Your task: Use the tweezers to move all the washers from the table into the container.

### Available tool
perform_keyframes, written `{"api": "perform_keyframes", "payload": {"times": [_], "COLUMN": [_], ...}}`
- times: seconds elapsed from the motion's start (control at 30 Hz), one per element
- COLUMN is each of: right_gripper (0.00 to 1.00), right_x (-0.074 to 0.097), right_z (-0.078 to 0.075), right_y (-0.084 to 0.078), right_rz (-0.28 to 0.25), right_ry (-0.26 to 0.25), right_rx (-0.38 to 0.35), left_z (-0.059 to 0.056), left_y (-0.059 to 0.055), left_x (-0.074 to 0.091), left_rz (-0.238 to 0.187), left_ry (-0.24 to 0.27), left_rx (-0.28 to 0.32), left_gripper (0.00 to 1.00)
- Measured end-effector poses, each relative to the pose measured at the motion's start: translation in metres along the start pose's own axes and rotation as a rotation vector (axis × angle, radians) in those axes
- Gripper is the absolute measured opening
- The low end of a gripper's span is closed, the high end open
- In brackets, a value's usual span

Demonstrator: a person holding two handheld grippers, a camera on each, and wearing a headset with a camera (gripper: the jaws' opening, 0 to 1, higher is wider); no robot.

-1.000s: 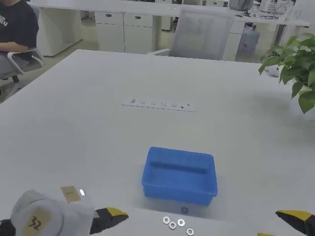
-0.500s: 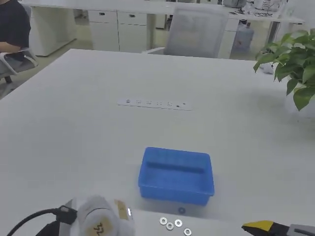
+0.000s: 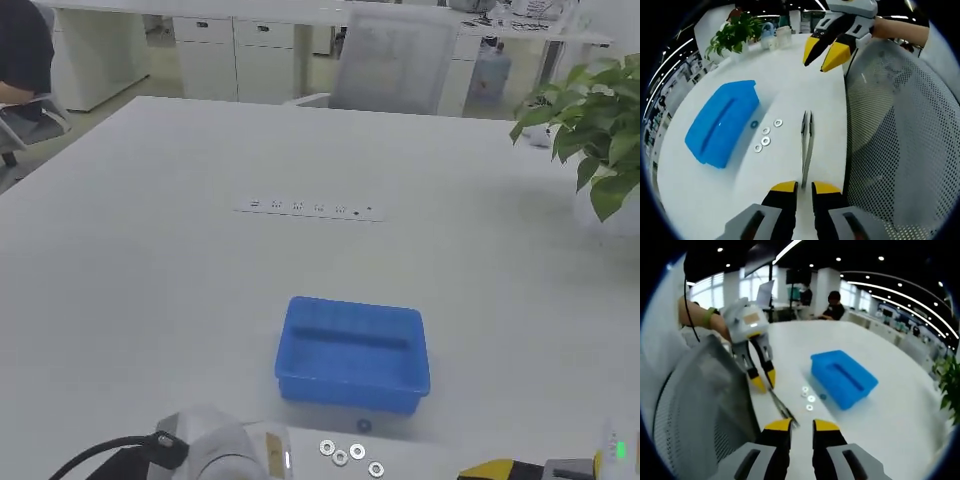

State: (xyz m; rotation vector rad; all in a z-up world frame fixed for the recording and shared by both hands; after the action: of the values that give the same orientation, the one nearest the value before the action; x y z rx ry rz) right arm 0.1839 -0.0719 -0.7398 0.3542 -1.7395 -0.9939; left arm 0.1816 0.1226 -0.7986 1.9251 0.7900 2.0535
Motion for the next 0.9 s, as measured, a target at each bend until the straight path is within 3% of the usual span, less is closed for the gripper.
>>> {"api": "perform_keyframes", "payload": {"times": [0.17,0.37,0.6,0.9], "right_gripper": [0.12,0.13,0.14,0.16], "right_x": [-0.006,-0.014,-0.025,-0.043], "right_z": [0.001,0.003,0.009,0.016], "right_y": [0.002,0.002,0.001,0.005], "right_rz": [0.015,0.035,0.084,0.126], "right_ry": [0.022,0.053,0.129,0.215], "right_rx": [0.03,0.067,0.163,0.261], "left_z": [0.004,0.002,-0.002,-0.013], "left_y": [0.005,0.007,0.022,0.057], "left_x": [-0.003,-0.001,0.025,0.046], "left_rz": [0.016,0.016,-0.076,-0.178], "left_ry": [0.001,-0.012,0.016,0.036], "left_rx": [-0.041,-0.067,-0.102,-0.164], "left_gripper": [0.0,0.0,0.0,0.0]}}
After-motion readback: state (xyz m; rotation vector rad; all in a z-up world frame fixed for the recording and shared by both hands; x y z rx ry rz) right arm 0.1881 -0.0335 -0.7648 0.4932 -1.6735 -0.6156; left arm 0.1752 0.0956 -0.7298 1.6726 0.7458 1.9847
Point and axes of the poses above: the centre of the closed fingertips' face, and the gripper's own axes: x roughly backward along the fingers, z roughly to its left, y roughly out of its top, the point moved 7 cm from there along x, roughly backward along the fingers, and after that the axes turned 3 degrees about -y, right-handed, at the moved point
